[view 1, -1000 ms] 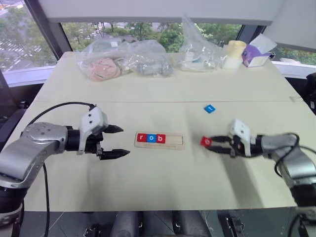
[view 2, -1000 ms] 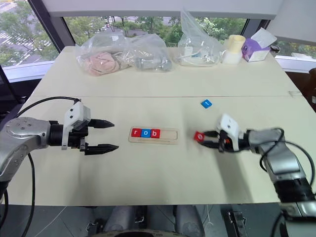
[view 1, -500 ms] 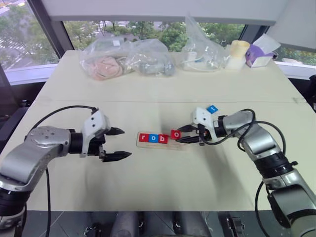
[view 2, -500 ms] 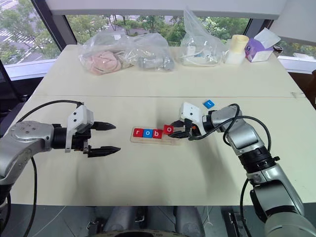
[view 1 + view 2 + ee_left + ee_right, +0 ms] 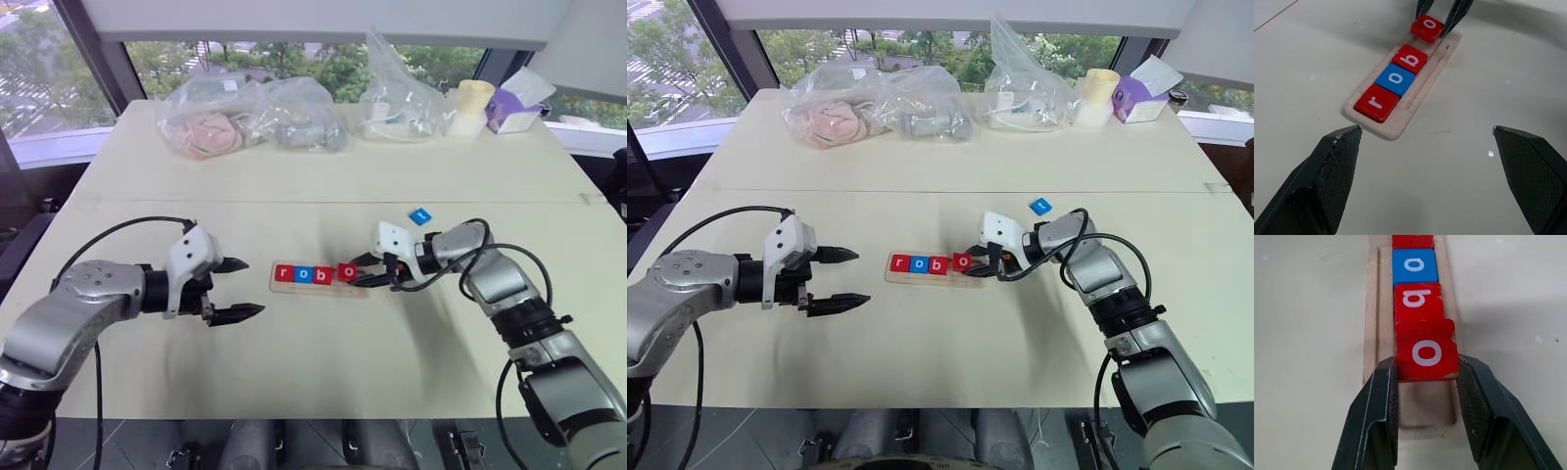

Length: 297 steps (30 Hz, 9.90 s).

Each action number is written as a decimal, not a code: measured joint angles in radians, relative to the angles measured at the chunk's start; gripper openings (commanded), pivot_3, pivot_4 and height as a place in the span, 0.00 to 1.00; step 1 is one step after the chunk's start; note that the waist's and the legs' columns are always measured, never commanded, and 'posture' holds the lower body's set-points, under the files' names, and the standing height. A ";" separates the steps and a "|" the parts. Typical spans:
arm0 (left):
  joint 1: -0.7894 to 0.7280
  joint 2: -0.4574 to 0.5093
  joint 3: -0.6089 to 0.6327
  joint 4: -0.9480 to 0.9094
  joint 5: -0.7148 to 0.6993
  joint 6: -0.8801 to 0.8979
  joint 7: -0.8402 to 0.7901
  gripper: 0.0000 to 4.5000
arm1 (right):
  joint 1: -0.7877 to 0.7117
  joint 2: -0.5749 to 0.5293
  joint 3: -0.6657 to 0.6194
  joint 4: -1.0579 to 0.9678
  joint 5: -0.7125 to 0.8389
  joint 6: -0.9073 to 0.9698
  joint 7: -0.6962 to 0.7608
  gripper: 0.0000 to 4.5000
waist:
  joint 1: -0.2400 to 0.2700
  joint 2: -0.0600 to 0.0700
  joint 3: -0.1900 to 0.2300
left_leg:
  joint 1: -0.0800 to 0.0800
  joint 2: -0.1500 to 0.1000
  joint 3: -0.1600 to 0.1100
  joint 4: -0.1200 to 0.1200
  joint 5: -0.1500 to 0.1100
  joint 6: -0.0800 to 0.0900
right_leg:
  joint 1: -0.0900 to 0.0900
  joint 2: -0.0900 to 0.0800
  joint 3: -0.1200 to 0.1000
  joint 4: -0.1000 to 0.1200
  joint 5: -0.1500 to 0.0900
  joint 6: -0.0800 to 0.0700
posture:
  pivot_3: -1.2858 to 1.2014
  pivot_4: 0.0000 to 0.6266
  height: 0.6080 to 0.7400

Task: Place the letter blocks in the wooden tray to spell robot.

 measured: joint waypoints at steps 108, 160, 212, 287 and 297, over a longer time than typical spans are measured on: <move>-0.011 -0.043 0.015 0.013 -0.009 0.001 0.043 1.00 | -0.100 0.073 -0.422 0.230 0.062 -0.018 -0.451 0.99 | 0.003 0.000 0.000 | 0.002 0.003 0.000 0.001 0.001 -0.001 | 0.002 0.003 0.000 0.001 0.000 0.000 | 0.52 0.24 0.99; -0.112 -0.033 0.015 -0.028 -0.020 0.038 0.052 1.00 | 0.633 0.311 -0.614 -0.703 0.169 0.623 -1.010 0.26 | 0.004 0.003 -0.001 | 0.003 0.005 0.000 -0.002 0.001 -0.005 | 0.000 0.005 0.001 0.002 0.000 0.005 | 0.52 0.24 0.99; -0.145 0.006 -0.054 0.100 0.024 -0.053 -0.177 1.00 | 0.286 -0.227 -0.313 0.165 0.114 -0.144 0.065 0.99 | 0.002 -0.003 -0.001 | 0.005 0.009 0.004 -0.005 0.003 -0.006 | -0.001 0.008 -0.004 -0.002 0.003 0.001 | 0.52 0.24 0.99; -0.081 -0.027 -0.082 0.088 0.048 -0.048 -0.086 1.00 | 0.168 -0.068 -0.028 -0.281 0.031 0.190 -0.158 0.99 | 0.003 -0.002 0.000 | 0.003 0.009 0.004 0.000 0.002 -0.006 | -0.001 0.006 -0.005 0.001 0.004 0.000 | 0.52 0.24 0.99; -0.080 -0.027 -0.081 0.088 0.047 -0.049 -0.086 1.00 | 0.138 -0.051 -0.173 -0.381 0.166 0.286 -0.180 0.99 | 0.004 -0.002 0.000 | 0.003 0.009 0.004 0.000 0.002 -0.006 | -0.001 0.005 -0.005 0.001 0.004 0.001 | 0.52 0.24 0.99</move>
